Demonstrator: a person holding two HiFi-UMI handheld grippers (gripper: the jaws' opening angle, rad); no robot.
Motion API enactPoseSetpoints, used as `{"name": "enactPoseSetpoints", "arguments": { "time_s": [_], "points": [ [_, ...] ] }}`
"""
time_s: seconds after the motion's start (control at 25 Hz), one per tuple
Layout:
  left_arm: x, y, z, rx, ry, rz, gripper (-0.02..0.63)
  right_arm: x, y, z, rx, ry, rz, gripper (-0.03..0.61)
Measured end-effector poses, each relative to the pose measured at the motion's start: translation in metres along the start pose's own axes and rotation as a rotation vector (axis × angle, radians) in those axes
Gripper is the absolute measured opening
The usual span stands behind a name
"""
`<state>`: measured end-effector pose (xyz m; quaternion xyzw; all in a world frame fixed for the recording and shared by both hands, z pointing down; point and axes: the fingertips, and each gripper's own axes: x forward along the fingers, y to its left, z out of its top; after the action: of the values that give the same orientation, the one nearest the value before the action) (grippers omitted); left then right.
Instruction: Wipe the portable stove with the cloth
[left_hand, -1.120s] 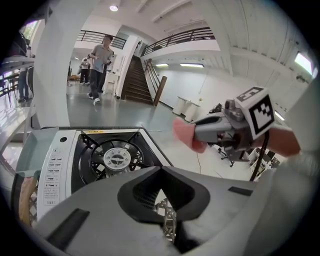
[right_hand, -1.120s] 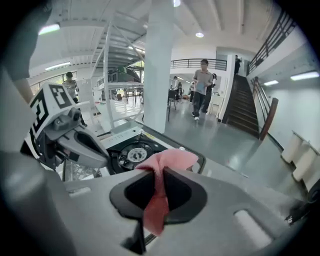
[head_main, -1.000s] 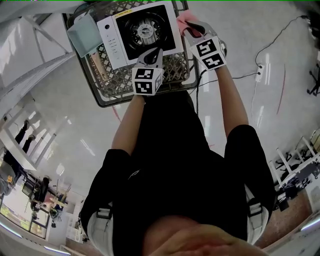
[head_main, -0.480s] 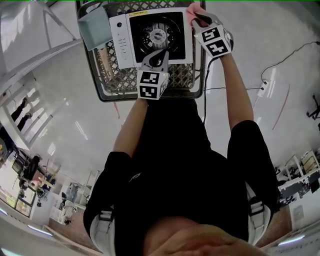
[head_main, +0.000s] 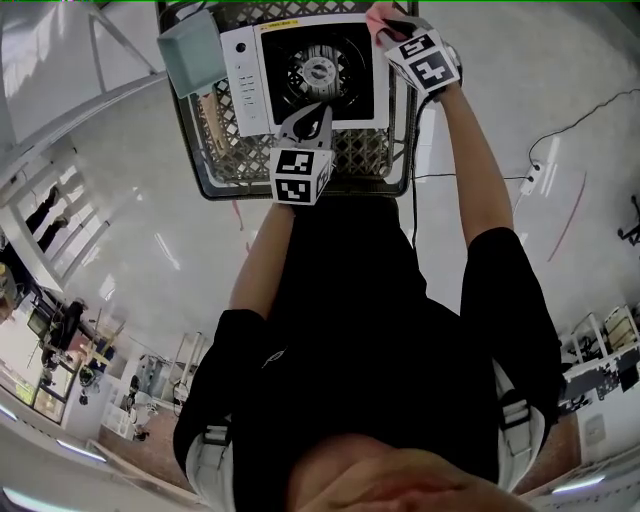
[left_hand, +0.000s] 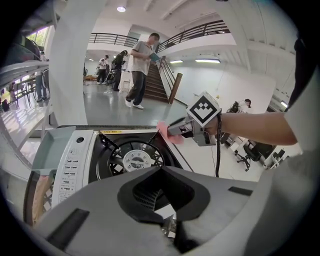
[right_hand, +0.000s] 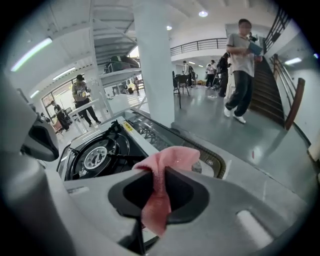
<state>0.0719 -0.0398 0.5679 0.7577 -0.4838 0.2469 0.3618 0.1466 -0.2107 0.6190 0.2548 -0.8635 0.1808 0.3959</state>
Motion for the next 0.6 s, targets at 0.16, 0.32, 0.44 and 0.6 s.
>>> {"name": "enactPoseSetpoints", "arguments": {
  "time_s": [0.16,0.32,0.44,0.6],
  "points": [
    [0.000,-0.003,0.002,0.006,-0.007,0.000,0.000,0.001,0.003,-0.006,0.043,-0.020,0.005,0.066],
    [0.002,-0.005,0.000,0.014,0.000,-0.007,0.000,0.002,0.000,-0.008,0.102,-0.039,0.010,0.069],
    [0.002,-0.008,-0.001,0.018,0.005,-0.011,0.000,0.003,-0.001,-0.010,0.129,-0.045,0.007,0.076],
    [0.003,-0.012,-0.002,0.026,0.005,-0.022,0.000,0.005,0.001,-0.012,0.146,-0.045,-0.005,0.091]
  ]
}}
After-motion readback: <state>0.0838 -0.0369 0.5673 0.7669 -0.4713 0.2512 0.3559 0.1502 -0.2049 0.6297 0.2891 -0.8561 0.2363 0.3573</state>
